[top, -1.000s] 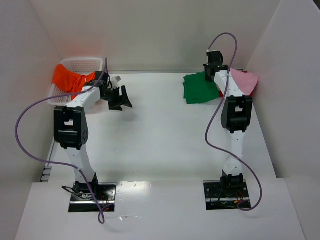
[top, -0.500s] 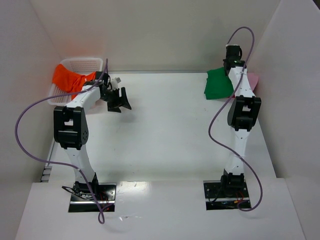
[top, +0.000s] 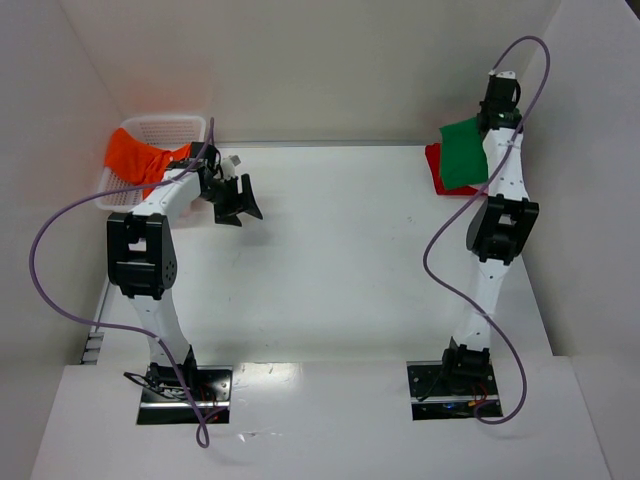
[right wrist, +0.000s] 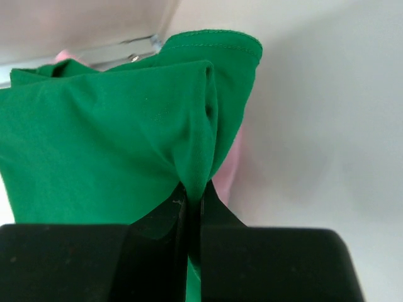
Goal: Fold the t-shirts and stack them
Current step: Put the neatly folded tshirt into the corner of the board with the right arm
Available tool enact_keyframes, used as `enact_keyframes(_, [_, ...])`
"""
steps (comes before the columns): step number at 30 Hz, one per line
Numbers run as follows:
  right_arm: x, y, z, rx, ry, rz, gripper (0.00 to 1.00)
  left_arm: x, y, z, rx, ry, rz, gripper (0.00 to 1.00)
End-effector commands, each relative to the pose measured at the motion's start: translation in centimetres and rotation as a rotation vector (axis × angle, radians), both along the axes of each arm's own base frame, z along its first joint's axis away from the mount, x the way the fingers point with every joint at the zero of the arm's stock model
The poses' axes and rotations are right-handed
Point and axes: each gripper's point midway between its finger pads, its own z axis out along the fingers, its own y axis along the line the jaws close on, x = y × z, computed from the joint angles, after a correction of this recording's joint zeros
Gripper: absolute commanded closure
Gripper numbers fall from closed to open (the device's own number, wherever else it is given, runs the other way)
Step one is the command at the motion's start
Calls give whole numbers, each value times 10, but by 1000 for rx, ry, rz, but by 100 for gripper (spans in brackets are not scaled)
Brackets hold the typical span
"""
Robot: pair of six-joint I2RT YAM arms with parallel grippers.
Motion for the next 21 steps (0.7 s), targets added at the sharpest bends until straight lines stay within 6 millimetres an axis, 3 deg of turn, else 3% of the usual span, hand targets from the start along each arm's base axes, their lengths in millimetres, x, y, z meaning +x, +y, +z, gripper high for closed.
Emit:
enact_keyframes(1, [10, -22, 42, -38, -148, -44, 100, 2, -2, 10, -10, -4, 18, 22])
enact_keyframes(5, [15, -26, 9, -37, -96, -61, 100, 4, -1, 11, -5, 5, 30, 22])
enact_keyframes(7, [19, -27, -6, -35, -78, -64, 94, 5, 0, 12, 1, 8, 41, 22])
enact_keyframes(9, [20, -28, -13, -34, -69, -64, 84, 5, 0, 9, 1, 18, 41, 22])
enact_keyframes(11, [22, -27, -22, -29, -55, -60, 63, 4, 0, 9, -1, 27, 48, 22])
enact_keyframes(13, [23, -25, -20, -10, -69, -57, 41, 4, 0, 6, -3, 35, 53, 22])
enact_keyframes(16, [26, -18, -11, 31, -100, -37, 24, 4, -6, 6, -4, 37, 42, 22])
enact_keyframes(19, [26, -12, 17, 60, -163, -30, 2, 5, -10, 8, -7, 32, 40, 22])
enact_keyframes(21, [23, -7, 49, 74, -225, -17, 0, 3, -12, 5, -7, 37, 36, 22])
